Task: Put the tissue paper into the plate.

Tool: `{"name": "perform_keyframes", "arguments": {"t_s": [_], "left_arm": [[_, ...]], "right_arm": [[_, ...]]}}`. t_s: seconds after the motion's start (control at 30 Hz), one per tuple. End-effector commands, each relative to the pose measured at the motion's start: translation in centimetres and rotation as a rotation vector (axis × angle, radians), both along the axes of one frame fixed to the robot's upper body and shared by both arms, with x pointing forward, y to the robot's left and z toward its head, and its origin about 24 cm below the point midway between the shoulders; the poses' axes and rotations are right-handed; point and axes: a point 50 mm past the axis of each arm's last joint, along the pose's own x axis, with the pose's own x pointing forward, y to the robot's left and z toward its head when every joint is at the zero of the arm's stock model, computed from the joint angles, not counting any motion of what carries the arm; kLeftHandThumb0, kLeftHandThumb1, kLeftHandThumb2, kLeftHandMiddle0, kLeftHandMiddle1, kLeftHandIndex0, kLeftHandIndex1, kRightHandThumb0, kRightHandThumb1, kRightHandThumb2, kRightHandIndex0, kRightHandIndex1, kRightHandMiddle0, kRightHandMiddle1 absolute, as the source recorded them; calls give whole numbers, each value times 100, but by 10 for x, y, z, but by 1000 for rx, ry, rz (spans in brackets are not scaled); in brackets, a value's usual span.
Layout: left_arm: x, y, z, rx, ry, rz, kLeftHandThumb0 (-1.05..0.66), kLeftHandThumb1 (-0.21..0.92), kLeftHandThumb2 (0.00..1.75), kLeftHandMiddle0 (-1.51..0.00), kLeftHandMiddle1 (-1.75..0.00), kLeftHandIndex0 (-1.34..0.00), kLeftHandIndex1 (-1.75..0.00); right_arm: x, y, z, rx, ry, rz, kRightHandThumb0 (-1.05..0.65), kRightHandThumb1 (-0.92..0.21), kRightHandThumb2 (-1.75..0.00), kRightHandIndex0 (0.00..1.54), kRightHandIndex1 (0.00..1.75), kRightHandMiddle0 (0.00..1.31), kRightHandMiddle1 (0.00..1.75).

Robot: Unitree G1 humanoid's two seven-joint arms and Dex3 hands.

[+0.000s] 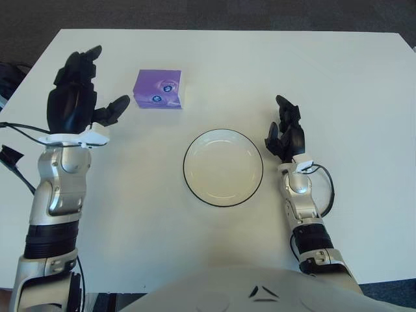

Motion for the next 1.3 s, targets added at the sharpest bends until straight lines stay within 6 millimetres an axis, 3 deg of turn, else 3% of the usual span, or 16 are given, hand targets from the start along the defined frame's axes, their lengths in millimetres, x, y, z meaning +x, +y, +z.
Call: {"name": "perform_keyframes", "arguments": {"t_s": [0.0,0.2,0.4,0.53,0.83,1.07,1.27], "left_arm": [[1,-4,10,61,-26,39,-81,92,76,-22,-4,0,-51],[18,-21,24,138,-49,24,-80,92,74,-18,-2,0,-35],[25,-19,33,257,-58,0,-76,92,68,-9,0,0,-17],[34,-16,49,318,-44,11,-77,92,66,-7,0,0,-16],[53,-29,78,449,-16,-41,-83,92,72,-5,0,0,-13],[66,-32,86,492,52,-73,-94,92,77,-1,0,0,-14],[100,-47,89,486,133,-179,-98,92,68,0,0,0,-14]], "right_arm": [[-43,-11,-87,-16,404,-36,-64,-92,-84,25,8,0,57],[-41,-10,-88,-9,409,-31,-65,-92,-83,25,8,0,56],[-39,-9,-89,-5,410,-25,-66,-92,-83,26,8,0,55],[-38,-8,-89,-5,410,-22,-66,-92,-83,26,8,0,54],[-36,-7,-90,-4,413,-14,-66,-92,-84,26,8,0,53],[-35,-6,-90,-1,414,-11,-65,-92,-83,26,8,0,54],[-34,-7,-90,3,411,-13,-64,-92,-83,25,7,0,55]]}}
